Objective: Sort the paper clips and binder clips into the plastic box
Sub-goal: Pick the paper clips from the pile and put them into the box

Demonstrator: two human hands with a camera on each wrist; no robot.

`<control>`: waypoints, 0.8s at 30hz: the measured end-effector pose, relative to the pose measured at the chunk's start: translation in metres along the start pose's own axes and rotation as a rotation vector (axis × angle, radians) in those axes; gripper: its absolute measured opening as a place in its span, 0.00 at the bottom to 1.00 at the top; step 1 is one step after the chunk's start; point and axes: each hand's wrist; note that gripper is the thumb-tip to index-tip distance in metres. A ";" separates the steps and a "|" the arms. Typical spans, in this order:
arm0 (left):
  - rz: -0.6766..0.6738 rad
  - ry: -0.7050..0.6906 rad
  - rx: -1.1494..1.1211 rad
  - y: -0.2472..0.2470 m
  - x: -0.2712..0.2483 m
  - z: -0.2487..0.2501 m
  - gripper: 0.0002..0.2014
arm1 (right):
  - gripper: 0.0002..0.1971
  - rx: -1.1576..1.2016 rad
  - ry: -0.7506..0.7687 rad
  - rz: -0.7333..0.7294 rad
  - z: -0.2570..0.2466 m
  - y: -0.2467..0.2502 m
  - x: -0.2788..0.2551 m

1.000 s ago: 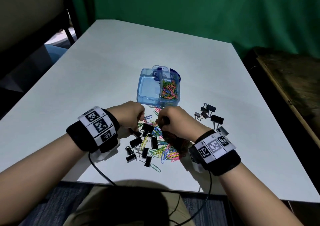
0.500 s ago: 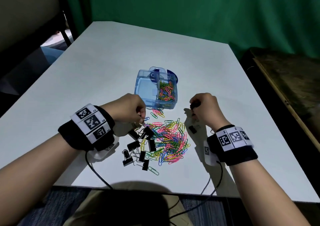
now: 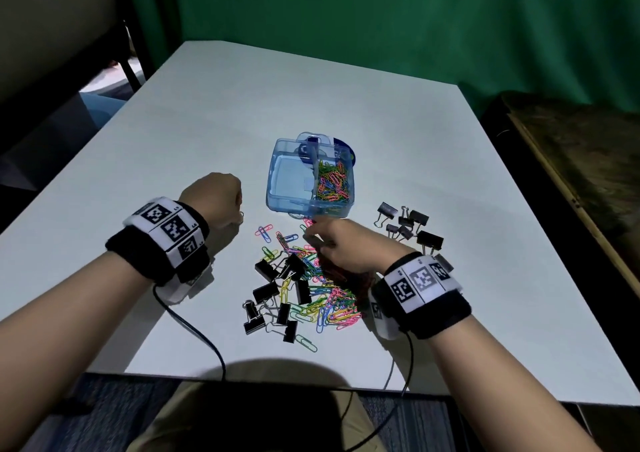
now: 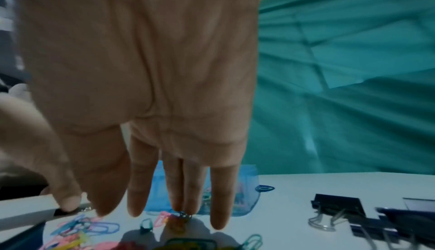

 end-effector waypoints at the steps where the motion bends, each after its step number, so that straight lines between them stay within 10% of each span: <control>1: 0.027 -0.020 0.008 0.000 -0.001 0.002 0.10 | 0.17 -0.016 -0.005 -0.046 -0.001 -0.001 0.001; 10: -0.167 -0.304 0.090 -0.013 -0.023 0.028 0.13 | 0.25 0.032 -0.077 0.023 0.011 -0.007 -0.037; 17: -0.322 -0.479 -0.016 -0.018 -0.035 0.050 0.11 | 0.52 -0.085 -0.268 -0.050 0.009 -0.024 -0.048; 24: 0.071 -0.195 -0.309 0.007 -0.014 0.044 0.10 | 0.27 -0.144 -0.137 0.040 0.001 -0.026 -0.028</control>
Point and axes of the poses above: each hand's wrist, its own x-axis towards the middle knuckle, its own y-axis out of the back of the hand, z = x × y, and after that the axes turned 6 degrees about y, right-handed
